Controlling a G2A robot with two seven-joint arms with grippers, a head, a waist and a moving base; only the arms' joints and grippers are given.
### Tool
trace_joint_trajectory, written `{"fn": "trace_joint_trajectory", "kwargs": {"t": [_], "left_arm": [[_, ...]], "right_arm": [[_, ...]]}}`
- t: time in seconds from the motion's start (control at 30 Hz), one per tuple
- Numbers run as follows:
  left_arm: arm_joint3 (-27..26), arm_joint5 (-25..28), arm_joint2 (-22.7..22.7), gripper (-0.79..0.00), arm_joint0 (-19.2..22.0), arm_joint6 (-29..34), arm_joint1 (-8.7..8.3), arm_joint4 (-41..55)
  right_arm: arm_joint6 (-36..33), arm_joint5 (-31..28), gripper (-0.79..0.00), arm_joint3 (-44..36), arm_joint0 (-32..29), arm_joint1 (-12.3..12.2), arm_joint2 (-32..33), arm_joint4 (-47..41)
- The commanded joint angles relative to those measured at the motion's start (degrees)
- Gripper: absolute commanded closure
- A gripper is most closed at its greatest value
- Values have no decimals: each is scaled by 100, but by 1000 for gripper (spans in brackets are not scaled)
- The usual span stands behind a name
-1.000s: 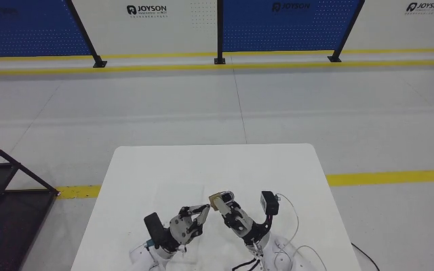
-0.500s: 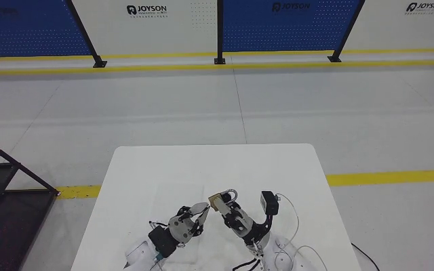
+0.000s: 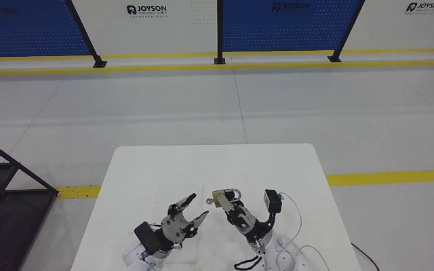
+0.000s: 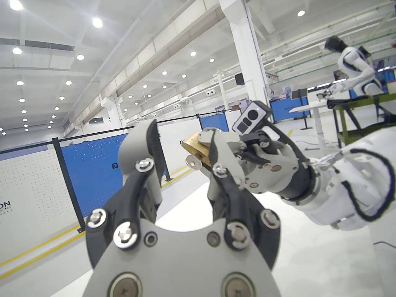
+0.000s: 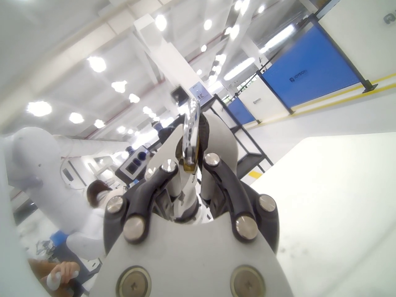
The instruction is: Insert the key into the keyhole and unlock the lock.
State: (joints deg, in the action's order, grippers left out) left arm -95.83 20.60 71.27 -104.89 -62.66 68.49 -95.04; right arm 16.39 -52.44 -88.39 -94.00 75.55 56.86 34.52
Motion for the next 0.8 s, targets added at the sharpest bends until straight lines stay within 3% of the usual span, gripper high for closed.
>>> {"fn": "trace_joint_trajectory", "kwargs": {"t": [0.0, 0.27, 0.4, 0.57, 0.77], "left_arm": [[-87, 139, 148, -785, -93, 60, -35, 143], [-293, 982, 908, -785, -593, 256, -200, 769], [-88, 1483, 1370, -785, -799, 419, -315, 590], [166, 1743, 1772, -785, -904, 696, -409, 484], [172, 1721, 2001, -785, -1013, 1326, -474, 311]], "right_arm": [[-19, 18, 0, -19, -13, -16, 82, -58], [-643, 367, 0, 0, -49, -113, 383, -409], [-1705, 957, 0, 212, 61, -163, 316, -520], [-2936, 1768, 0, 368, 326, -174, 83, -701], [-4066, 2505, 0, 642, 636, -150, -256, -913]]}}
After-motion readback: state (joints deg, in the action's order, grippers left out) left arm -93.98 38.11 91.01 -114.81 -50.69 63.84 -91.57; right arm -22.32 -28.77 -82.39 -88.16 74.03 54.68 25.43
